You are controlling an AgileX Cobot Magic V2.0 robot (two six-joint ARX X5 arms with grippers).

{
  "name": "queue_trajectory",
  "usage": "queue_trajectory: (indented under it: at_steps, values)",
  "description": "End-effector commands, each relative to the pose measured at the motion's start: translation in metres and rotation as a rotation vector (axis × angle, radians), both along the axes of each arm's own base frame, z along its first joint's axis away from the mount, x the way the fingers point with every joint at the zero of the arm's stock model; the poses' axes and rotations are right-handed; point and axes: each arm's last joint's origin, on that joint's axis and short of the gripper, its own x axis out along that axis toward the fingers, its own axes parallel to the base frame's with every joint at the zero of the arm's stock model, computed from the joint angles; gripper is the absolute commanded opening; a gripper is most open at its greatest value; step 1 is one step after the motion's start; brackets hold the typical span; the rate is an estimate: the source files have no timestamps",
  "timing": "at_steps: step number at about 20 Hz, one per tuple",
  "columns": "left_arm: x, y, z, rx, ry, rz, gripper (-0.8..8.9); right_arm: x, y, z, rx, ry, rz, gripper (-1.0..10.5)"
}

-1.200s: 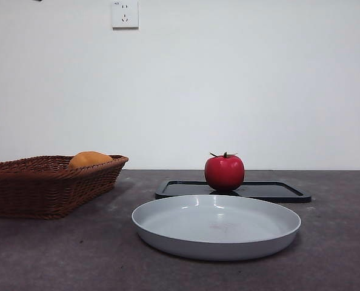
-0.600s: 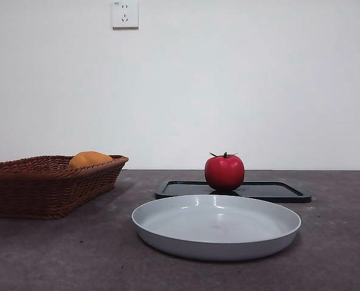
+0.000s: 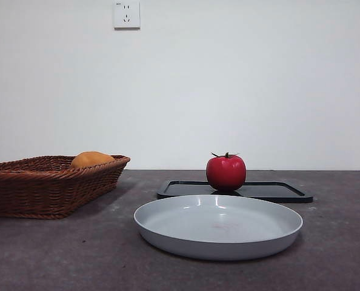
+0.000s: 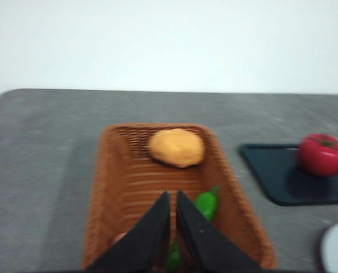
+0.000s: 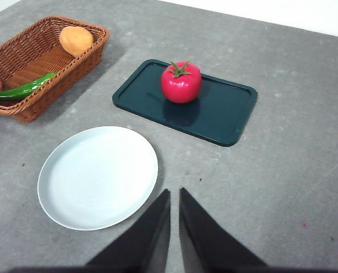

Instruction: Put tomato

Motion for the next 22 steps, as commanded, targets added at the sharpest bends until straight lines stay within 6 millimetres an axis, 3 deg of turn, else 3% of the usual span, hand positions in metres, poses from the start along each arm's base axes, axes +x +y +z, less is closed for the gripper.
queue_trajectory:
  at_steps: [1,5,12,22]
  values:
    - [-0.006,0.006,-0.027,-0.004,-0.059,0.056,0.16,-0.001,0.0,0.005,0.017,-0.017,0.001,0.2]
    - [-0.009,0.01,-0.059,0.004,-0.043,0.138,0.16,-0.001,0.0,0.005,0.017,-0.017,0.001,0.2]
    - [-0.01,0.012,-0.09,0.007,-0.01,0.152,0.16,-0.001,0.0,0.005,0.017,-0.017,0.001,0.2]
    - [-0.013,0.012,-0.098,0.037,0.052,0.152,0.16,-0.001,0.0,0.005,0.018,-0.018,0.001,0.2]
